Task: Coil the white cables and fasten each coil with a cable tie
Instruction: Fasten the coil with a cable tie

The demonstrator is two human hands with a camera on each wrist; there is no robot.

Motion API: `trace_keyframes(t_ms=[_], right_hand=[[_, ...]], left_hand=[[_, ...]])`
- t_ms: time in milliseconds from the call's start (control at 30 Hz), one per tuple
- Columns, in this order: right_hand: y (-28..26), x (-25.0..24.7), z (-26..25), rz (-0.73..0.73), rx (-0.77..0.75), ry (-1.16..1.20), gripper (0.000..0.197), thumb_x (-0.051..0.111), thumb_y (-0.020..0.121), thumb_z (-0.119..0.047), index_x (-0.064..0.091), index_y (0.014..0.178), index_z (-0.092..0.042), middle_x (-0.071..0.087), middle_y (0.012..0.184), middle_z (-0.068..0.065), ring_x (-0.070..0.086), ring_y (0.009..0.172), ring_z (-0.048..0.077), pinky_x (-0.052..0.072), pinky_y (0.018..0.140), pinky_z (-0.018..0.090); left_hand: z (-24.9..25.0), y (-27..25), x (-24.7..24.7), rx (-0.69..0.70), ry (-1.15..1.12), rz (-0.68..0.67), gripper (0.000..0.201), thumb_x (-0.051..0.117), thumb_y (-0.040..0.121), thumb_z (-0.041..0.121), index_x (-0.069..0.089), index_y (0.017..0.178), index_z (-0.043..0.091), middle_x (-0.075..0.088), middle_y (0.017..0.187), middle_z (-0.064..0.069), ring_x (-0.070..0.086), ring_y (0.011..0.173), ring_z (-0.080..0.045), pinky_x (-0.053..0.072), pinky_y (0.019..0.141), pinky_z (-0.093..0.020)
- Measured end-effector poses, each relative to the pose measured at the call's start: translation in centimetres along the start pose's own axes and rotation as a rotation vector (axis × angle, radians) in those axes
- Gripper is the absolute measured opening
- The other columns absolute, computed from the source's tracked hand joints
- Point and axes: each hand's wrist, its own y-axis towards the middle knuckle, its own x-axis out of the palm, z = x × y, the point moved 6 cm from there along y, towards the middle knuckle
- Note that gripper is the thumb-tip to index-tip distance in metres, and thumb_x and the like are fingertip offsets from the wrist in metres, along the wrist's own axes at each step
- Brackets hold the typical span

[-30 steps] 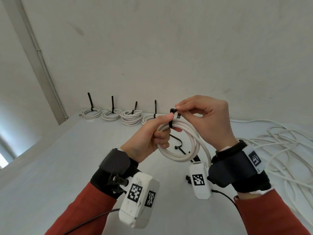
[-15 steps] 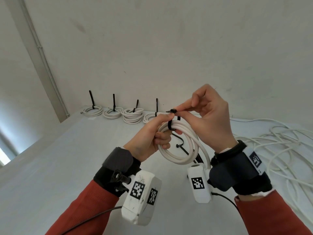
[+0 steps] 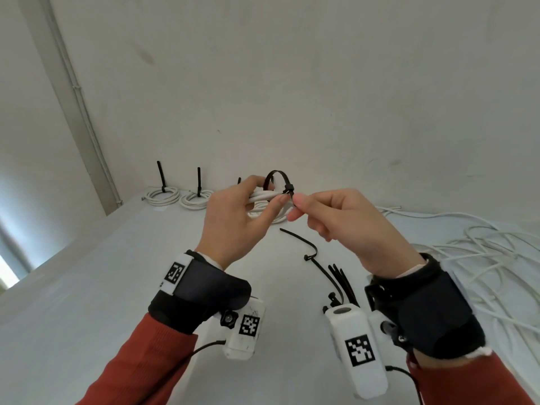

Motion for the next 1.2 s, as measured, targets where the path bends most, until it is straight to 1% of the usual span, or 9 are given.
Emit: trace_keyframes(t_ms=[133,233,300,400,667,767,867,1033,1200], right_hand=[[0.1,0.8,0.7,-0.069,0.071,0.254,0.022,0.061,0.089,-0.025,0.072,0.073,-0.014,0.037,0.051,-0.008,0.026,0.051,0.010,0.023,0.058,0.026],[-0.2,1.1,0.6,-0.084,0.084,0.254,0.023,0.061,0.087,-0.027,0.069,0.066,-0.021,0.060,0.068,-0.015,0.038,0.058,0.004,0.028,0.067,0.026],[-0.3,1.2,0.4,-0.073,0.064,0.211,0.023,0.060,0.089,-0.025,0.066,0.067,-0.020,0.062,0.067,-0.021,0.050,0.059,-0.008,0.034,0.072,0.018],[-0.5,1.7,0.2,-0.079,0.033,0.228,0.019,0.061,0.088,-0.019,0.068,0.071,-0.012,0.067,0.071,-0.015,0.055,0.063,-0.017,0.037,0.059,-0.002],[-1.2,4.1,0.2,-0.120,-0.008,0.201,0.019,0.065,0.087,-0.017,0.070,0.069,-0.013,0.068,0.078,-0.016,0.058,0.077,-0.016,0.034,0.062,-0.005],[-1.4,4.4,-0.1,-0.121,-0.009,0.191,0.019,0.065,0.087,-0.019,0.071,0.069,-0.015,0.068,0.082,-0.013,0.057,0.076,-0.016,0.034,0.062,-0.005],[-1.7,4.5,-0.6,-0.142,-0.017,0.180,0.018,0.063,0.088,-0.022,0.074,0.075,-0.016,0.070,0.086,-0.012,0.059,0.083,-0.013,0.037,0.067,-0.002],[-0.1,1.3,0.5,0.216,-0.132,-0.296,0.015,0.063,0.089,-0.033,0.073,0.100,-0.030,0.057,0.103,-0.004,0.060,0.082,0.001,0.044,0.074,0.011],[0.2,-0.2,1.0,0.445,-0.215,-0.475,0.020,0.072,0.084,-0.022,0.067,0.104,-0.023,0.063,0.091,-0.007,0.063,0.064,0.005,0.053,0.075,0.029]], left_hand=[[0.3,-0.1,0.0,0.044,0.013,0.014,0.040,0.056,0.082,0.054,0.067,0.093,0.018,0.064,0.066,0.012,0.059,0.060,-0.006,0.048,0.056,-0.025],[0.3,-0.1,-0.1,0.006,-0.043,0.041,0.039,0.056,0.081,0.052,0.068,0.092,0.017,0.064,0.067,0.012,0.059,0.059,-0.005,0.046,0.055,-0.025],[0.1,0.0,-0.3,-0.038,-0.090,0.055,0.035,0.058,0.081,0.049,0.069,0.091,0.018,0.064,0.066,0.017,0.056,0.057,0.002,0.040,0.054,-0.016],[-0.3,0.1,-0.7,-0.108,-0.163,0.066,0.015,0.061,0.082,0.040,0.067,0.087,0.026,0.058,0.058,0.024,0.050,0.051,0.004,0.031,0.052,-0.007],[-1.7,0.9,-2.6,-0.177,-0.246,0.135,0.027,0.056,0.077,0.042,0.070,0.085,0.021,0.063,0.071,-0.017,0.052,0.064,-0.037,0.041,0.055,-0.036],[-1.7,0.9,-2.7,-0.200,-0.276,0.118,0.014,0.061,0.083,0.029,0.070,0.085,0.019,0.064,0.070,-0.014,0.051,0.061,-0.031,0.039,0.055,-0.032],[-1.8,0.7,-2.3,-0.244,-0.343,0.101,0.011,0.060,0.090,0.012,0.070,0.086,0.016,0.062,0.067,0.003,0.049,0.060,-0.005,0.039,0.057,-0.015],[-3.0,0.8,-1.7,-0.430,-0.468,0.083,0.037,0.054,0.094,0.018,0.069,0.065,0.036,0.047,0.051,0.015,0.038,0.051,-0.003,0.032,0.054,-0.024],[-2.6,0.7,-0.8,-0.554,-0.633,0.001,0.043,0.052,0.096,0.022,0.066,0.056,0.032,0.029,0.045,0.013,0.023,0.045,-0.006,0.024,0.045,-0.019]])
